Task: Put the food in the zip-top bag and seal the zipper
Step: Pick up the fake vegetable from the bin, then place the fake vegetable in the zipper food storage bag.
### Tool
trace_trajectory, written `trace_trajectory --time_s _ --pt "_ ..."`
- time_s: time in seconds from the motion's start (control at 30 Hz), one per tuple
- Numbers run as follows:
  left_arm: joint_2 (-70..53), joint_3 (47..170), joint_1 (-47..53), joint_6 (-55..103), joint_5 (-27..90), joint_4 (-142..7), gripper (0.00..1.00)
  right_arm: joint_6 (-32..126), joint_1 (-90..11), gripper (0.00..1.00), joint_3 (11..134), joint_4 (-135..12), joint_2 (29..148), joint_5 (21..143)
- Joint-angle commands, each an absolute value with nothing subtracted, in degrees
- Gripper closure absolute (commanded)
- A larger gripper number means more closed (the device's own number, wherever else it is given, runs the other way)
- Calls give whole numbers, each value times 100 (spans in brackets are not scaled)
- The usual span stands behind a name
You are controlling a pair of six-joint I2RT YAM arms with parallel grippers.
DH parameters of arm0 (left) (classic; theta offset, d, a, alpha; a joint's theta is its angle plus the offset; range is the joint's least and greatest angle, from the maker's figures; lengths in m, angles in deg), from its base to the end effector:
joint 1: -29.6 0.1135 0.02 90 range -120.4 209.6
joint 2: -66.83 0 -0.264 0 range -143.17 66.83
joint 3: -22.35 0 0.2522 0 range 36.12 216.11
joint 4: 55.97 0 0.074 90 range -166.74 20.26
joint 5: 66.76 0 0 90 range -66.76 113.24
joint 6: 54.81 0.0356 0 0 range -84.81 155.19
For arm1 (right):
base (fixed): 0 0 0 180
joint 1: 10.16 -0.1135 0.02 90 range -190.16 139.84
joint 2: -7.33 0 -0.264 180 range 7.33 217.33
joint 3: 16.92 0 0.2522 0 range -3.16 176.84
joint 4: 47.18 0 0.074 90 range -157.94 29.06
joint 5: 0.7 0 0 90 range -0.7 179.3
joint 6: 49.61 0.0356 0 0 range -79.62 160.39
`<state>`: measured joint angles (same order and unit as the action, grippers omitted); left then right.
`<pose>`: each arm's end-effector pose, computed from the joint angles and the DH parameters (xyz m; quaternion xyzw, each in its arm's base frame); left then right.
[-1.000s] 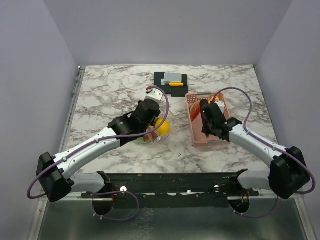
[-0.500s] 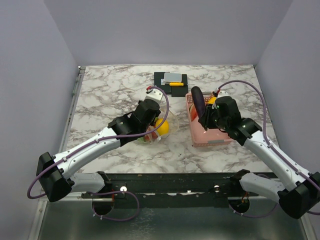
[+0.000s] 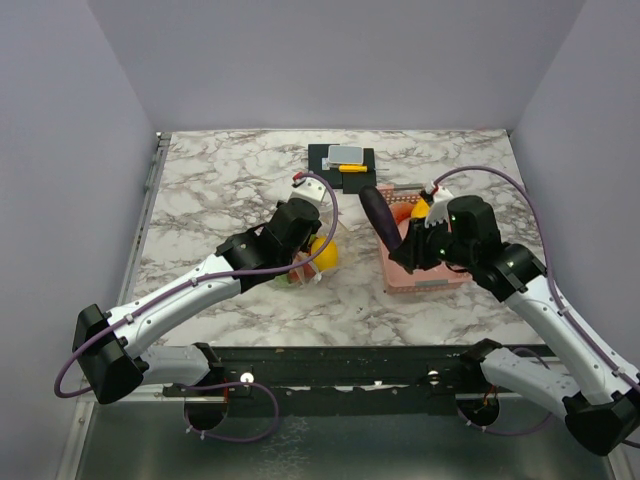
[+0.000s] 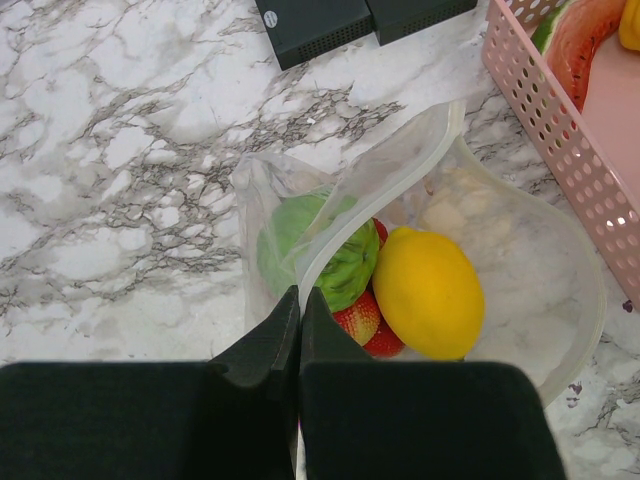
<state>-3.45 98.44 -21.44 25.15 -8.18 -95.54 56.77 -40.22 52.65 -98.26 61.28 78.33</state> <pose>0.1833 -0.1972 0.3295 0.1778 0.8399 -0.0249 0.5121 0.1665 0.1042 0.3316 -0.1489 0.8733 0.2579 0.3856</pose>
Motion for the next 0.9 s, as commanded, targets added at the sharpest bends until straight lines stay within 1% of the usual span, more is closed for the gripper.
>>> trace_trajectory --time_s 0.0,0.2,0.4,0.53,0.67,0.87 --pt "-339 9825 -2128 2491 -756 -9549 100 5328 -4114 99 5461 -10328 6041 7317" --pt "-347 9825 -2135 2491 -755 -9557 100 5193 -4237 99 5494 -10535 6030 7132" --pt "-365 9825 -2128 2487 -761 -9558 100 5200 -4521 99 5514 -10582 6154 7232" --pt "-374 9825 -2130 2484 -760 -9558 100 5292 -4995 99 5558 -10573 6320 7697" --pt "-374 9825 -2134 2489 -750 -9558 100 5391 -5737 99 5729 -10709 6716 8474" --pt "-365 9833 -2127 2499 -743 -9566 100 5454 -6221 99 6117 -11076 7276 9413"
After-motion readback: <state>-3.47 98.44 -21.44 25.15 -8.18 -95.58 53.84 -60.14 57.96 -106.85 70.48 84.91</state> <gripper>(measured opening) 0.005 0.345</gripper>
